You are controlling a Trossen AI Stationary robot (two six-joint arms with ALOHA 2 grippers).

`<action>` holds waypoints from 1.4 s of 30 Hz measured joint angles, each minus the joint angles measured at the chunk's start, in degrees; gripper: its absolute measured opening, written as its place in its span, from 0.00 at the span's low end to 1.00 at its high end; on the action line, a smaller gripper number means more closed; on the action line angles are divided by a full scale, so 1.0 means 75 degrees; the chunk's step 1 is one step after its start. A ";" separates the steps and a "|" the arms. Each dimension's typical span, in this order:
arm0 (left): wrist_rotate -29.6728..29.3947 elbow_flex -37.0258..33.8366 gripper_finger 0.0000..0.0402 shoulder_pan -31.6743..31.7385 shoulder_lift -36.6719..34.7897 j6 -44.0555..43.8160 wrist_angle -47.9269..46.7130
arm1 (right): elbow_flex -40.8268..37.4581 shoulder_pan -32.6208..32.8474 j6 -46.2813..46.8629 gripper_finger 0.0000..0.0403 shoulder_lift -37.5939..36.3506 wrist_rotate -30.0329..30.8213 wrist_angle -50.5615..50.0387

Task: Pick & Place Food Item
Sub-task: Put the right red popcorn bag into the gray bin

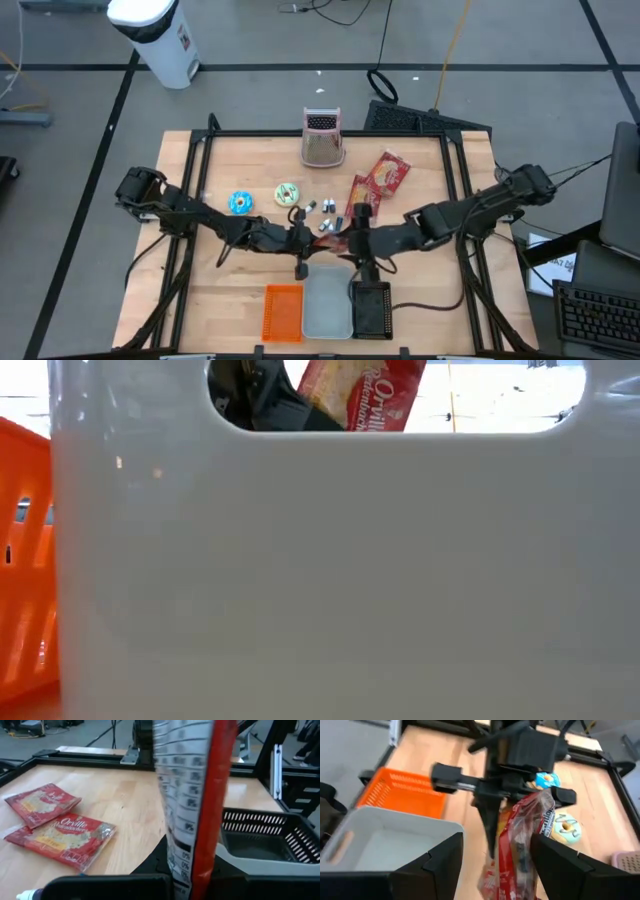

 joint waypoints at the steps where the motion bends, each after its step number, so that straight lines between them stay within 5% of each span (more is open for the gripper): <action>1: 0.0005 0.0000 0.04 -0.0004 0.0000 0.0039 -0.0058 | 0.0006 -0.0055 -0.0037 0.55 0.0021 -0.0002 -0.0089; 12: -0.0301 0.0014 0.04 -0.0166 -0.0006 0.0221 -0.0329 | 0.0003 -0.0136 0.0275 0.55 -0.0486 0.0990 -0.0721; 17: -0.0296 0.0015 0.04 -0.0160 -0.0006 0.0243 -0.0336 | 0.0003 -0.0152 0.0699 0.55 -0.0460 0.0019 -0.0863; 26: -0.0282 0.0015 0.04 -0.0157 -0.0006 0.0232 -0.0202 | -0.0009 -0.0430 0.0345 0.53 -0.0043 -0.0034 -0.0779; 31: -0.0282 0.0015 0.04 -0.0155 -0.0006 0.0208 -0.0199 | -0.0011 -0.0448 0.0246 0.40 -0.0058 -0.0079 -0.0648; 38: -0.0273 0.0015 0.09 -0.0057 -0.0006 0.0052 -0.0275 | -0.0009 -0.0448 -0.0181 0.06 -0.0107 -0.1007 -0.0372; 42: -0.0984 0.0083 0.17 -0.0002 -0.0626 0.0094 -0.1783 | -0.0011 -0.0457 -0.0428 0.02 -0.0092 -0.0942 -0.0168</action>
